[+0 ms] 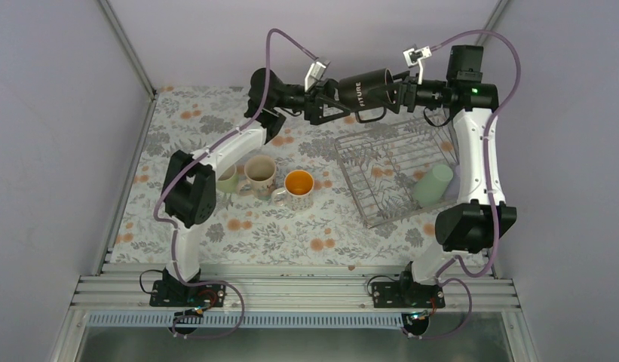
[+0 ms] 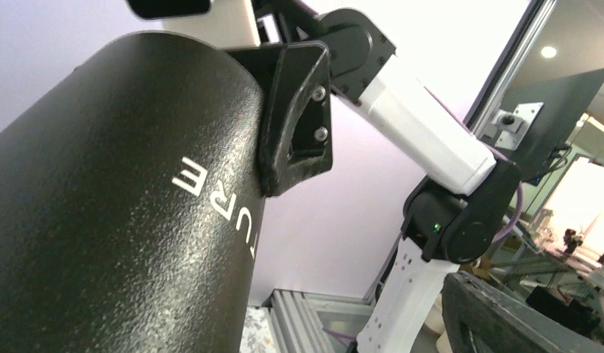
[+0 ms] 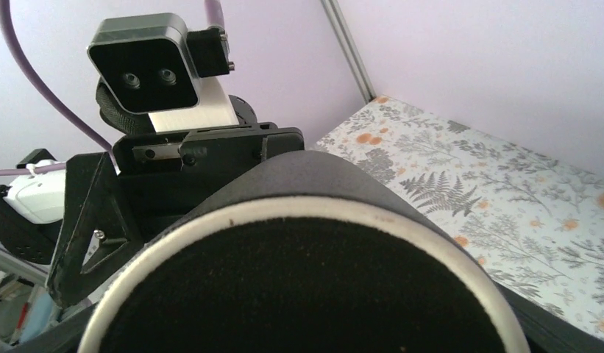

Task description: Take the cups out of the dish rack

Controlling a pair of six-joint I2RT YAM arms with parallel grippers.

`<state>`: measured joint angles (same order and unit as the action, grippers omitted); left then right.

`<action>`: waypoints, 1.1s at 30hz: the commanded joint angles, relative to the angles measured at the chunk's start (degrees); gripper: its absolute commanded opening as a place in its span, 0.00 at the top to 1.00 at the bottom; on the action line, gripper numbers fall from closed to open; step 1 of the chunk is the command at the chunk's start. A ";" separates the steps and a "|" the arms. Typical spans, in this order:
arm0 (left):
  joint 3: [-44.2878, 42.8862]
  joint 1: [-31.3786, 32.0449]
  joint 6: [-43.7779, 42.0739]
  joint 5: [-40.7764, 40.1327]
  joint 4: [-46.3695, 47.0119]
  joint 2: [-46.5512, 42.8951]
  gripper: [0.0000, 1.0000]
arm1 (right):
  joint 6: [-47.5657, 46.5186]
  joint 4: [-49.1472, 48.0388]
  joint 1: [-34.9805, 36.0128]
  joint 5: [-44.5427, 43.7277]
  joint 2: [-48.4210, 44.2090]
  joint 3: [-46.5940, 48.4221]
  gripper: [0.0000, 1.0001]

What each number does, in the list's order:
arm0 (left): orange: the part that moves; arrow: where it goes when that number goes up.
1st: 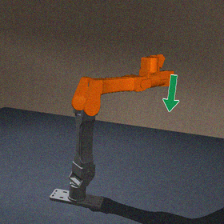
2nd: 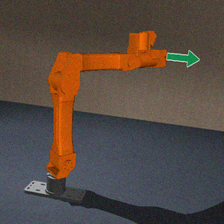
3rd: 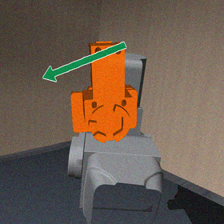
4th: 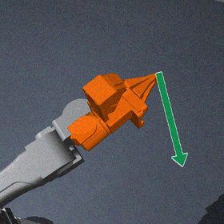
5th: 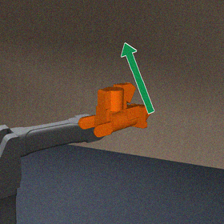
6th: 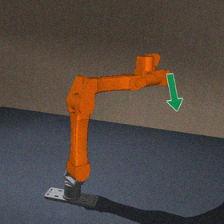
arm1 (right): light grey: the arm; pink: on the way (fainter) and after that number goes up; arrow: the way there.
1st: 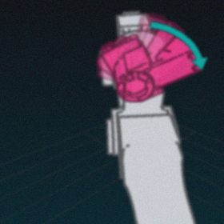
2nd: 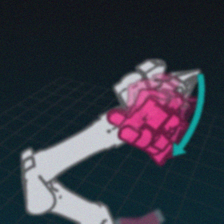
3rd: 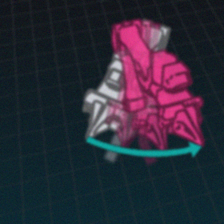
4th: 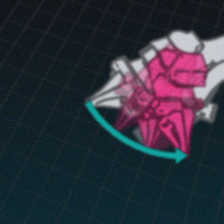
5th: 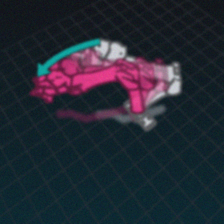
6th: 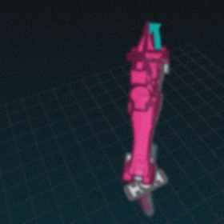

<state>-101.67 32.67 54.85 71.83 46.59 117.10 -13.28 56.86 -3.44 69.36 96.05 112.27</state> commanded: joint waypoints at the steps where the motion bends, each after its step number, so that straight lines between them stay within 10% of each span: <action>1: -0.55 0.38 0.06 0.24 2.75 -2.87 0.14 | 1.90 -4.64 0.63 7.47 -1.39 -1.30 0.66; 22: -1.79 0.91 -14.89 -1.10 -16.34 -9.47 0.96 | 9.07 -13.68 0.64 19.09 -3.99 -8.89 0.54; 33: -6.82 1.00 -39.05 -7.11 -42.62 -11.22 0.98 | 8.22 -12.98 0.70 16.77 -4.75 -8.87 0.15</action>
<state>-103.72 33.30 33.12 68.84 17.17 108.75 -6.37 43.18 -3.01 84.62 93.65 103.00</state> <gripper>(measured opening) 0.084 0.893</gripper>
